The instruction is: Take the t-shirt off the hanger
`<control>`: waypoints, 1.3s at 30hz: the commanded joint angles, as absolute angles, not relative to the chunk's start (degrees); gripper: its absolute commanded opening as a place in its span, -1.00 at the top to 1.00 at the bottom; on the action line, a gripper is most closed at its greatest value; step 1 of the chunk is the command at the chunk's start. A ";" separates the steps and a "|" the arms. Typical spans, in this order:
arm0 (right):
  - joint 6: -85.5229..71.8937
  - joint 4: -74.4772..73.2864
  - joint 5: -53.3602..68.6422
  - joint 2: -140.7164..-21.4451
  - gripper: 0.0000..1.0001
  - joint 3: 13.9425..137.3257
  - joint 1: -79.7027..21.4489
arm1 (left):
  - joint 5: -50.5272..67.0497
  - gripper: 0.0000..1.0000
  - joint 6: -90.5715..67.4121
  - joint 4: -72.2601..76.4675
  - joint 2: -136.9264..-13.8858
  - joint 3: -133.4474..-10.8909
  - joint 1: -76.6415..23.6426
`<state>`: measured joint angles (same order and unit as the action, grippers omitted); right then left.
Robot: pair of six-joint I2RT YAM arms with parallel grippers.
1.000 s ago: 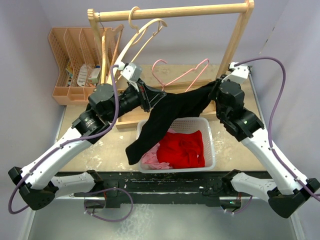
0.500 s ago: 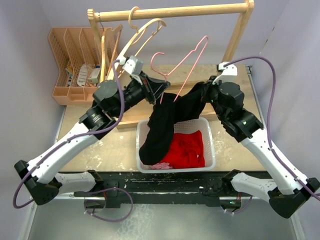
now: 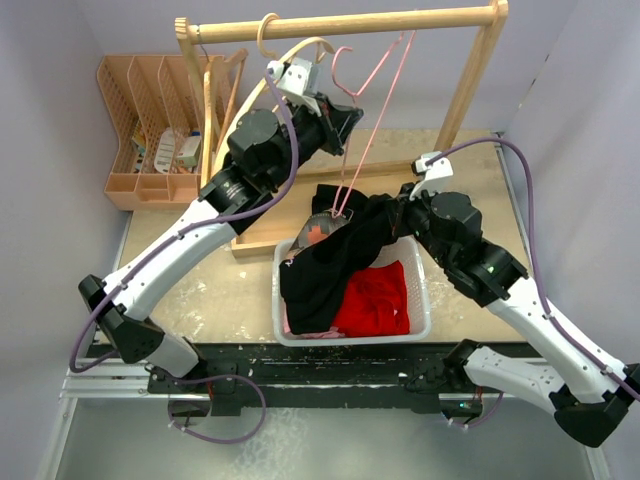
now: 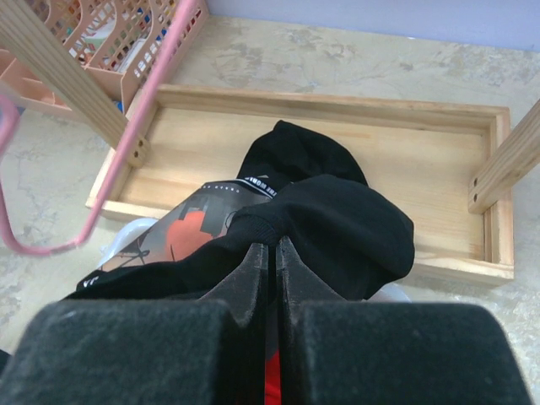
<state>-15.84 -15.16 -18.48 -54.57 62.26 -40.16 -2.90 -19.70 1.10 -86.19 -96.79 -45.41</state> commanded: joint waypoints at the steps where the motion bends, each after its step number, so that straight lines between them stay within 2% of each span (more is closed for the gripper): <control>1: -15.69 -13.55 -18.05 -53.37 1.00 61.22 -40.34 | -7.21 1.00 -14.93 0.19 -89.13 -105.36 -45.35; 7: -16.50 -12.26 -16.47 -52.85 1.00 61.02 -40.53 | -8.85 1.00 -12.37 -5.81 -97.76 -117.71 -43.44; 13: -16.85 -12.44 -16.11 -52.39 1.00 61.52 -40.70 | -5.09 1.00 -14.44 -12.34 -106.01 -129.29 -38.80; 20: -16.85 -13.22 -16.78 -52.14 1.00 61.64 -40.69 | -1.36 1.00 -17.54 -13.36 -108.35 -131.12 -34.39; 25: -16.21 -13.97 -17.84 -51.73 1.00 63.19 -40.74 | 1.20 1.00 -18.41 -11.95 -107.20 -127.48 -33.93; 26: -15.95 -14.35 -18.18 -51.83 1.00 63.89 -40.70 | 1.42 0.89 -18.54 -11.38 -106.52 -126.25 -33.90; 31: -13.76 -16.29 -20.26 -51.66 1.00 68.26 -40.71 | 2.41 0.06 -19.07 -7.62 -101.71 -119.18 -33.93; 35: -11.23 -17.28 -21.95 -51.68 1.00 73.04 -40.75 | 4.01 -0.72 -19.96 -4.93 -97.07 -113.91 -33.93; 37: -9.87 -17.51 -22.16 -51.68 1.00 75.83 -40.71 | 4.72 -0.99 -20.60 -3.82 -94.96 -111.89 -33.91; 39: -8.57 -17.42 -22.40 -51.76 1.00 78.73 -40.76 | 5.93 -0.98 -21.01 -2.64 -92.86 -109.95 -33.92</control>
<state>-12.62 -19.62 -20.12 -52.86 71.83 -40.49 2.94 -19.38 -9.26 -99.55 -112.18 -34.00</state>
